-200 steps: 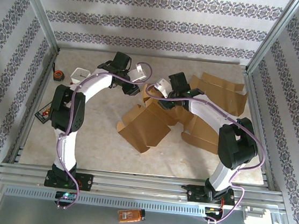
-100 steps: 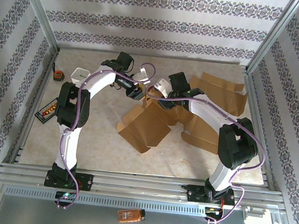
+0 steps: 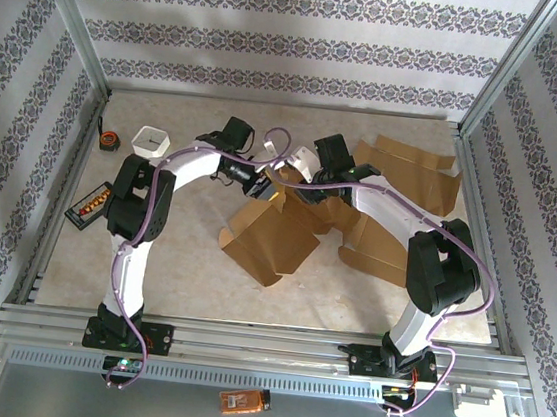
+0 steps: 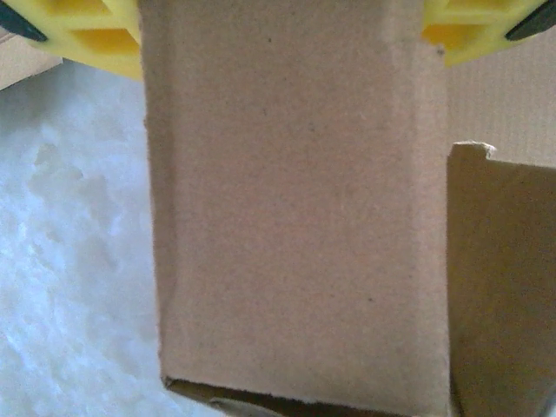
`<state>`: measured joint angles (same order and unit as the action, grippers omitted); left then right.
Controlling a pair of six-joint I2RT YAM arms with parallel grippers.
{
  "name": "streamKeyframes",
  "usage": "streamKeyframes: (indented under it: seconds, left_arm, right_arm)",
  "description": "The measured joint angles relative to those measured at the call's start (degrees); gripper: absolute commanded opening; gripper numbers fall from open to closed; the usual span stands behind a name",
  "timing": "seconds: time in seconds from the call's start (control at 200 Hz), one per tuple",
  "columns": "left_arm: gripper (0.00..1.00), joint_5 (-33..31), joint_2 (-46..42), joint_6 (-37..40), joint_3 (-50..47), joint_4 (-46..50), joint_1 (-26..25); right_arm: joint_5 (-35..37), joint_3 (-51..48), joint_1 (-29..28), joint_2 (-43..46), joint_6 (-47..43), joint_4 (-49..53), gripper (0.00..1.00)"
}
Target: Fold the paper box
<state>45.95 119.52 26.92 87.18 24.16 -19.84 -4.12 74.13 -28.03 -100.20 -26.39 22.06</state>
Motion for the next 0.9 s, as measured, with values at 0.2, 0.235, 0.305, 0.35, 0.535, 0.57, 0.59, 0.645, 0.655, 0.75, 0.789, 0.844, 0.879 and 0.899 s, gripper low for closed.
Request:
streamKeyframes:
  seconds: [0.2, 0.235, 0.305, 0.35, 0.535, 0.57, 0.59, 0.645, 0.655, 0.75, 0.789, 0.844, 0.879, 0.899]
  left_arm:
    - [0.38, -2.3, -4.7, -6.4, -7.8, -10.7, -0.7]
    - [0.4, -3.0, -5.5, -7.5, -8.9, -12.7, -0.8]
    - [0.4, -4.4, -6.9, -9.2, -10.8, -16.2, -1.1]
    - [0.4, -5.1, -7.6, -10.2, -11.4, -18.1, -1.4]
    - [0.37, -7.1, -8.1, -11.1, -11.5, -21.7, -1.6]
    - [0.36, -7.2, -8.1, -11.1, -11.5, -21.9, -1.6]
    - [0.36, -7.2, -8.1, -11.1, -11.5, -22.0, -1.6]
    - [0.35, -7.2, -8.0, -11.2, -11.5, -22.1, -1.6]
    - [0.35, -7.2, -8.0, -11.2, -11.5, -22.1, -1.6]
    - [0.35, -7.0, -8.0, -11.7, -11.5, -22.3, -1.6]
    - [0.35, -7.0, -8.0, -12.0, -11.5, -22.5, -1.7]
    - [0.35, -7.0, -7.9, -12.2, -11.5, -22.8, -1.9]
    - [0.35, -7.1, -7.8, -12.2, -11.5, -22.9, -2.1]
    - [0.35, -7.1, -7.8, -12.2, -11.5, -23.0, -2.2]
  right_arm:
    - [0.0, 0.0, -0.4, 0.0, 0.0, 0.0, 0.51]
    - [0.0, 0.0, -0.4, 0.0, 0.0, 0.0, 0.51]
    - [0.0, 0.0, -0.3, 0.0, 0.0, 0.0, 0.51]
    - [0.0, 0.0, -0.4, 0.0, 0.0, 0.0, 0.51]
    - [0.0, 0.0, -0.3, 0.0, 0.0, -0.3, 0.51]
    - [0.0, 0.0, -0.3, 0.0, 0.0, -0.4, 0.5]
    - [0.0, 0.0, -0.3, 0.0, 0.0, -0.5, 0.51]
    - [0.1, 0.0, -0.3, 0.0, 0.0, -0.6, 0.51]
    - [0.0, 0.0, -0.3, 0.0, 0.0, -0.5, 0.51]
    - [0.0, 0.0, -0.3, 0.0, 0.1, -0.5, 0.51]
    - [0.1, 0.0, -0.3, 0.0, 0.3, -0.5, 0.5]
    - [0.0, 0.0, -0.3, 0.0, 0.5, -0.5, 0.5]
    - [0.0, 0.0, -0.3, 0.0, 0.7, -0.5, 0.5]
    - [0.0, 0.0, -0.3, 0.0, 0.7, -0.5, 0.5]
